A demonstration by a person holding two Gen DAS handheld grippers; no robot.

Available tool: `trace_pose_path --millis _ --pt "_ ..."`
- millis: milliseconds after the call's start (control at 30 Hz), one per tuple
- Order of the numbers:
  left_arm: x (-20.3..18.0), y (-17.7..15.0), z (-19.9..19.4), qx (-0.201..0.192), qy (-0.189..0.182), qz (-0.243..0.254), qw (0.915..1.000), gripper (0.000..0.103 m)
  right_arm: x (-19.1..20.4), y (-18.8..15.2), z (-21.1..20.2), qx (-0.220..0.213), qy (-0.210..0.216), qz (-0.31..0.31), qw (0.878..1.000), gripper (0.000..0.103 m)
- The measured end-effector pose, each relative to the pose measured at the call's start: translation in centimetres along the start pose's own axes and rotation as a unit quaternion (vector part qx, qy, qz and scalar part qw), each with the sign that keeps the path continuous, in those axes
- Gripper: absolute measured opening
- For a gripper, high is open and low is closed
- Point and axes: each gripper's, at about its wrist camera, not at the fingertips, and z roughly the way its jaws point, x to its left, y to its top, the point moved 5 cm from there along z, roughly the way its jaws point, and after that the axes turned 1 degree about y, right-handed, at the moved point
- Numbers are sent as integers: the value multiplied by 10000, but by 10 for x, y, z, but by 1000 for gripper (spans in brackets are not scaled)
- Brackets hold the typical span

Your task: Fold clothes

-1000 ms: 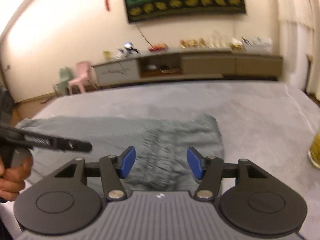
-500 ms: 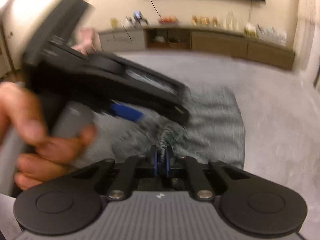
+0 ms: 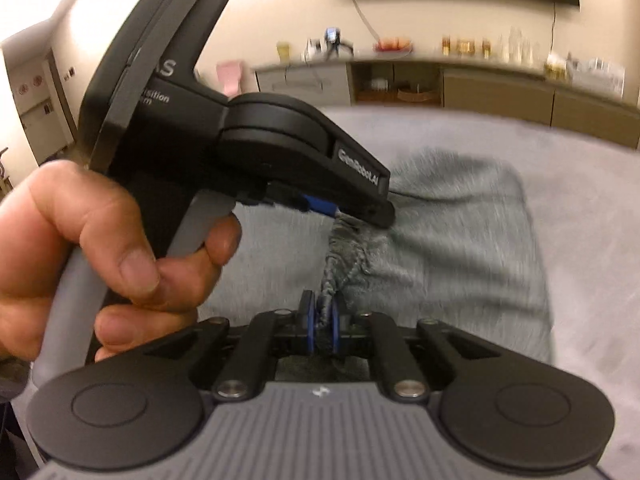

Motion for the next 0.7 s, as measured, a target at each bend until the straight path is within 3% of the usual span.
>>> trace_pose_path --millis 67,167,233,367,467,533,567,600,700 --pt "4 6 -11 -153 -63 -97 9998 35 -1 3 -6 165 271 31 9995 31" --pt "10 15 -27 -390 -164 -250 9988 44 -22 18 -54 -230 623 279 9974 35" --pt "12 20 -39 -594 -202 -334 9975 45 -55 26 -86 -672 381 768 9940 35" --pt "-4 22 -44 -697 -384 -227 9966 45 -95 21 -81 -648 -365 1279 9890 20" --pt "-24 6 -23 -365 -370 302 9982 45 -80 6 -54 -161 -416 1123 9927 16" --pt "-25 -7 -1 -48 10 526 9986 45 -76 -8 -32 332 -609 1041 9921 14" --pt "-24 -14 1 -38 121 580 9982 54 -72 -11 -31 347 -709 907 9927 13" --pt "-25 -14 2 -41 137 604 9981 54 -68 -14 -32 316 -800 748 9935 13" --pt "-26 -13 3 -23 172 656 9977 54 -75 -10 -43 235 -730 1028 9917 15"
